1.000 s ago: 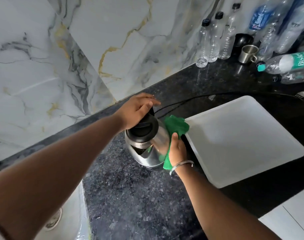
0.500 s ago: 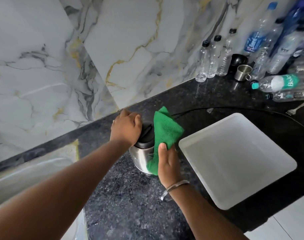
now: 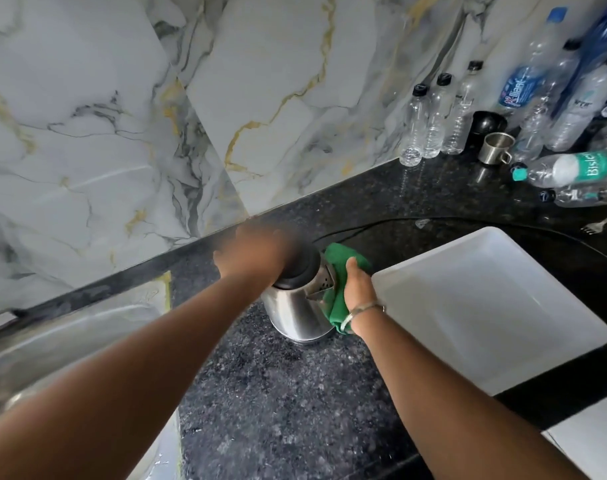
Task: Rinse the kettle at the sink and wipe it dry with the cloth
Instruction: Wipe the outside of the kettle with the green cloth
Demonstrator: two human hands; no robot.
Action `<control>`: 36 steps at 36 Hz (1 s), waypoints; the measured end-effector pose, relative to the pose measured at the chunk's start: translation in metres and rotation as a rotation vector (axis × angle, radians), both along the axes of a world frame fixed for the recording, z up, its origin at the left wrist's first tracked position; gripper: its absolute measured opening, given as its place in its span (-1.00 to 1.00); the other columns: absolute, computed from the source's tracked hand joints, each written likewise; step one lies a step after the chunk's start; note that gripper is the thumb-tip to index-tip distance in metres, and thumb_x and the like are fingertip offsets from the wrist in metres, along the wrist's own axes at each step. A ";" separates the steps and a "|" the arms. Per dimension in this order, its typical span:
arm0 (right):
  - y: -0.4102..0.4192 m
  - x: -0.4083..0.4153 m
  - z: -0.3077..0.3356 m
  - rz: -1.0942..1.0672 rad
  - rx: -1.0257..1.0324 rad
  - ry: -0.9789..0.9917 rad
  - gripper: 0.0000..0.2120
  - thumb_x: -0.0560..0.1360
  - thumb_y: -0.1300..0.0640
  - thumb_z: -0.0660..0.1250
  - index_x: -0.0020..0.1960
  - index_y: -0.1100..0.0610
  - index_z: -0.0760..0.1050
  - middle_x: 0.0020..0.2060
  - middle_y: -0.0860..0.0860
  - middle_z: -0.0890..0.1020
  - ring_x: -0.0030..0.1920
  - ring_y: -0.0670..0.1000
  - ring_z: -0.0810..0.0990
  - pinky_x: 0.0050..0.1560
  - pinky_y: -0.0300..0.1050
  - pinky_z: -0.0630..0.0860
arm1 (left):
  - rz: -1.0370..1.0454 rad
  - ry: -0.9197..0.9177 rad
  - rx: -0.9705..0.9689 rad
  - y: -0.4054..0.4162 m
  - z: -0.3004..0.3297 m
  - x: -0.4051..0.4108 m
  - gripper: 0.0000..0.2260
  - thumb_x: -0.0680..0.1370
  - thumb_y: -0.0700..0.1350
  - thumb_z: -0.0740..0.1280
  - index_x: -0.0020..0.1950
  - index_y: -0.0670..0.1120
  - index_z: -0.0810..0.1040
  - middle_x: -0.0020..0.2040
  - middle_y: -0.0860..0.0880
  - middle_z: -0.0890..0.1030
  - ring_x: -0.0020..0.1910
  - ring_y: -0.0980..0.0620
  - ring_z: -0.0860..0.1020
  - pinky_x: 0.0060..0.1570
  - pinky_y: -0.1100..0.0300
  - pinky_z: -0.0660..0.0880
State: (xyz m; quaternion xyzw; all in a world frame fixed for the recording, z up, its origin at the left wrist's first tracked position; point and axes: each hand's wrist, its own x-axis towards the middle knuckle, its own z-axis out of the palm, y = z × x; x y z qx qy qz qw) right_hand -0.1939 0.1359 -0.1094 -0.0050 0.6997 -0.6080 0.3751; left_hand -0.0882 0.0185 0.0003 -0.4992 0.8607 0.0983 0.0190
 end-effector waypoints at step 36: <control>0.027 0.013 0.016 -0.185 -0.086 0.094 -0.60 0.62 -0.01 0.14 0.19 0.28 0.53 0.12 0.20 0.62 0.13 0.13 0.58 0.12 -0.09 0.46 | -0.159 0.052 0.064 -0.008 -0.015 0.002 -0.21 0.50 0.50 -0.26 0.65 0.16 0.01 0.50 -0.08 0.48 0.43 -0.22 0.48 0.22 -0.15 0.44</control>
